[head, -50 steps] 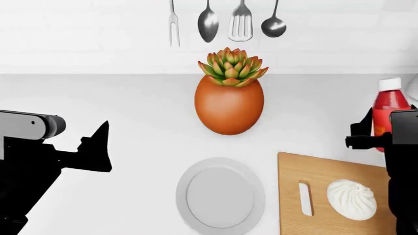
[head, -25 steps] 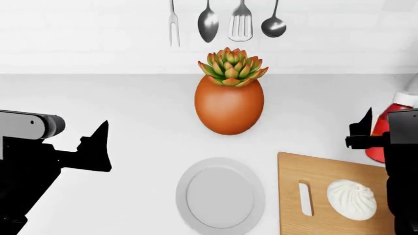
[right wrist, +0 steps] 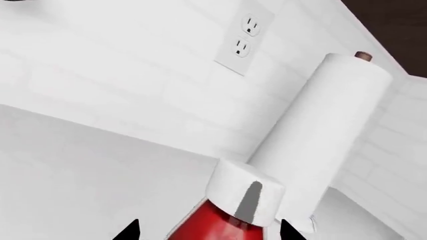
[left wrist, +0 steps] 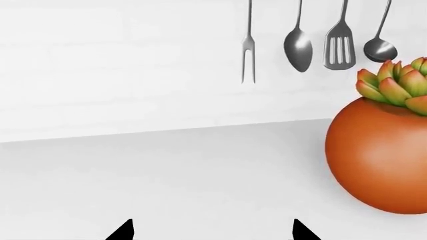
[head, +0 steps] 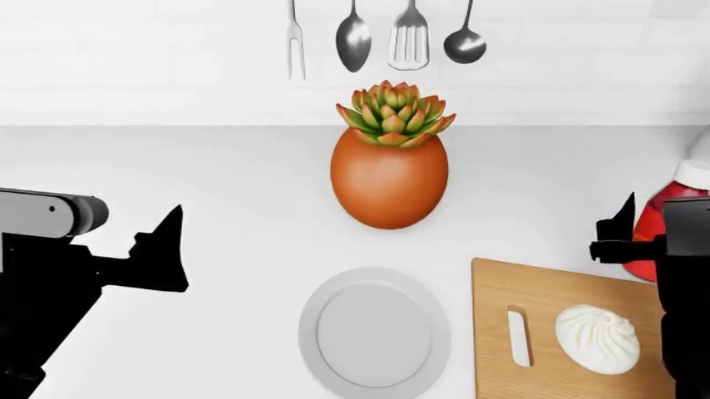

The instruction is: Pick the dumpling from the plate and place it on the cutting board. Then pick the condiment bottle from the cabinet and place it next to the cutting board.

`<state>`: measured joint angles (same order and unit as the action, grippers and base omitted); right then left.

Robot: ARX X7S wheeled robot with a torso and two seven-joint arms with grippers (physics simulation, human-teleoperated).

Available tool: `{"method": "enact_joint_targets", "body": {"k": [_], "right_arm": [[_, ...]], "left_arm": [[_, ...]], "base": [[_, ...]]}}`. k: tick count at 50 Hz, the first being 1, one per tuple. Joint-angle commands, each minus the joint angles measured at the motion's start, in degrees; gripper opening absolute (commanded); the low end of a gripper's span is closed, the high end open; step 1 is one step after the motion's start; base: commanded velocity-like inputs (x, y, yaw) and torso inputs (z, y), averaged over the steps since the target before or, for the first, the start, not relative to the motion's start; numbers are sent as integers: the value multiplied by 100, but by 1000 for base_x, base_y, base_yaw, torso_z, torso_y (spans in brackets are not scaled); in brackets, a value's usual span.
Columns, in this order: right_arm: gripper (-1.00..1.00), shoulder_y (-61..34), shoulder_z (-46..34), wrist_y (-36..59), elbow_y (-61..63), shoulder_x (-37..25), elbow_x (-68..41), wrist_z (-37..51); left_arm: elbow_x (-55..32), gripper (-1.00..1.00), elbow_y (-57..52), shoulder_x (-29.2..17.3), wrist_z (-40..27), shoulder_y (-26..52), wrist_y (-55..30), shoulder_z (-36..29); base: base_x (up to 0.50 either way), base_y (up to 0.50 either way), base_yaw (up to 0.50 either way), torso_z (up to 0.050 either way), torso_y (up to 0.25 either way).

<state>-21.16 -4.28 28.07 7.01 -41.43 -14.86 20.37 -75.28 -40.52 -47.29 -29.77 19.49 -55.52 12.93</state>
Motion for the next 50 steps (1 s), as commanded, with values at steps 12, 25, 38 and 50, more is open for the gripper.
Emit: {"method": "enact_joint_targets", "body": {"k": [12,25,38,50], "right_arm": [[100,587,706,565,1352,-445,-517,91],[100,902,1434,1058,2635,-661,-993,232],[100,1240,2578,1388,4138,-587,-1670,501],[100,1182,3395,1502,5004,-374,-2558,614]], "left_arm": [[-40,100,-30,-26,0,-79,73,79],[-74,100,-78,-33,11,-174,140,173],[-54,100,-334,4,-73,-193,208,181],[302,100,-723,160,-200,131,298,-96]], "base": [[0,0,0,0,0],[0,0,0,0,0],[0,0,0,0,0],[0,0,0,0,0]]}}
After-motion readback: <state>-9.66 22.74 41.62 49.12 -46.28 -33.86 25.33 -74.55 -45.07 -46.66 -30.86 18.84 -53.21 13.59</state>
